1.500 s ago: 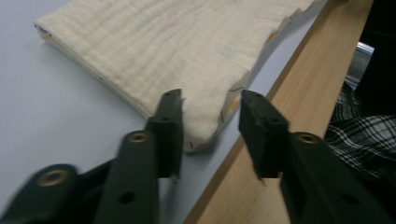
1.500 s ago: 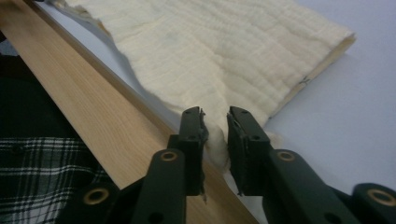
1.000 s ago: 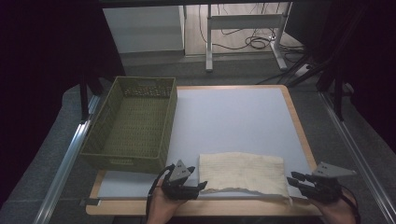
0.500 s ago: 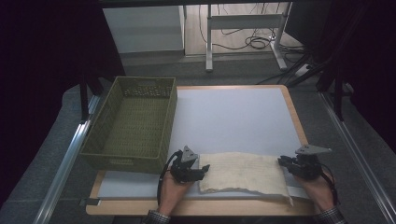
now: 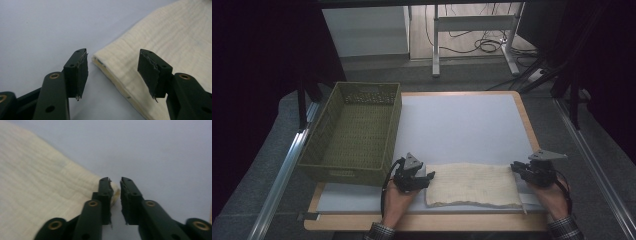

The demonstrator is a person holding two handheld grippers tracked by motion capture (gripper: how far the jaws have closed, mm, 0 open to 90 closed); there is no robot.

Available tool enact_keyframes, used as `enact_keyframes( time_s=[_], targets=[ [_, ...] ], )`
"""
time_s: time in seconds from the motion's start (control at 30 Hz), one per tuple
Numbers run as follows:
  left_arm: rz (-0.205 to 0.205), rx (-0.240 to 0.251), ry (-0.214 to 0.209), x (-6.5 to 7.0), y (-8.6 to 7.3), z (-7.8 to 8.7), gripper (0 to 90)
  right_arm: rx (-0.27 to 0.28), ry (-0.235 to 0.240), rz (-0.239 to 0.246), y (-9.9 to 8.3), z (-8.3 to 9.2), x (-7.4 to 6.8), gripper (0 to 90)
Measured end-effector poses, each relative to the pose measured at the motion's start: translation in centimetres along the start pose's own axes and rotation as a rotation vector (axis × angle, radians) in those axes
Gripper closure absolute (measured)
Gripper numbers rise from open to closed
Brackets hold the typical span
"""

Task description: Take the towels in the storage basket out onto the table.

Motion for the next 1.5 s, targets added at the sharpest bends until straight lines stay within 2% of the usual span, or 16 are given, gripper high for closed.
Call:
enact_keyframes(
  time_s=[0.2, 0.33, 0.47, 0.53, 0.57, 0.67, 0.7, 0.73, 0.8, 0.83, 0.93, 1.13, 1.2, 1.33, 1.43, 1.5],
  targets=[
    [0.015, 0.008, 0.037, -0.8, 1.2, -0.6, 50.0, 0.038, -0.021, -0.008, 0.6, 0.2, 0.4, 64.6],
    [0.027, -0.030, 0.048, -1.4, 1.1, -1.4, 52.2, 0.028, -0.018, -0.015, 0.3, -0.6, 0.3, 61.7],
    [0.005, -0.080, 0.064, -1.7, 0.2, -2.2, 50.7, -0.012, -0.010, 0.004, -0.5, -1.3, 0.2, 60.5],
    [-0.033, -0.106, 0.068, -1.5, -0.2, -2.5, 49.6, -0.046, 0.002, 0.019, -1.1, -1.6, 0.0, 60.6],
    [-0.045, -0.096, 0.062, -1.4, -0.3, -2.5, 50.3, -0.032, 0.006, 0.025, -1.2, -1.5, -0.2, 62.0],
    [-0.051, -0.099, 0.011, -0.8, -0.3, -2.5, 68.3, -0.034, 0.045, 0.000, -1.3, -1.4, -0.5, 80.1],
    [-0.052, -0.103, 0.001, -0.6, -0.3, -2.5, 76.9, -0.036, 0.059, -0.003, -1.2, -1.4, -0.7, 84.7],
    [-0.052, -0.106, -0.004, -0.4, -0.3, -2.5, 82.2, -0.041, 0.054, 0.005, -1.2, -1.5, -0.8, 85.7],
    [-0.067, -0.104, -0.004, -0.3, -0.2, -2.5, 85.1, -0.051, 0.041, 0.040, -0.9, -1.6, -1.0, 86.5],
    [-0.065, -0.092, -0.007, -0.4, -0.1, -2.5, 85.4, -0.048, 0.032, 0.050, -0.7, -1.7, -0.9, 86.7],
    [-0.036, -0.034, 0.001, -0.6, 0.5, -2.3, 85.3, -0.030, 0.018, 0.041, 0.0, -2.1, -0.3, 86.7],
    [-0.035, 0.040, 0.041, -1.1, 1.9, -1.9, 84.5, -0.012, -0.007, 0.044, 1.9, -3.9, 1.3, 86.5],
    [-0.035, 0.026, 0.055, -1.3, 1.9, -2.0, 84.2, -0.012, -0.012, 0.043, 2.4, -4.7, 1.9, 86.5],
    [-0.028, -0.042, 0.076, -2.0, 0.8, -3.0, 79.2, -0.047, -0.002, 0.029, 2.0, -6.2, 2.3, 85.2],
    [-0.004, -0.035, 0.080, -2.4, 0.9, -3.1, 69.0, -0.030, 0.001, 0.006, 1.9, -6.1, 2.2, 80.9],
    [0.007, -0.040, 0.071, -2.6, 1.0, -3.2, 65.1, -0.014, 0.005, -0.012, 2.2, -5.6, 2.3, 74.3]
  ],
)
Point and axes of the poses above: each handheld gripper's, and its own axes: z roughly backward along the jaws, y roughly out of its top, x roughly to its right, the point moved 5 cm from there along -z, roughly forward along the jaws, and after that the axes turned 15 degrees about x, right-handed, at the moved point
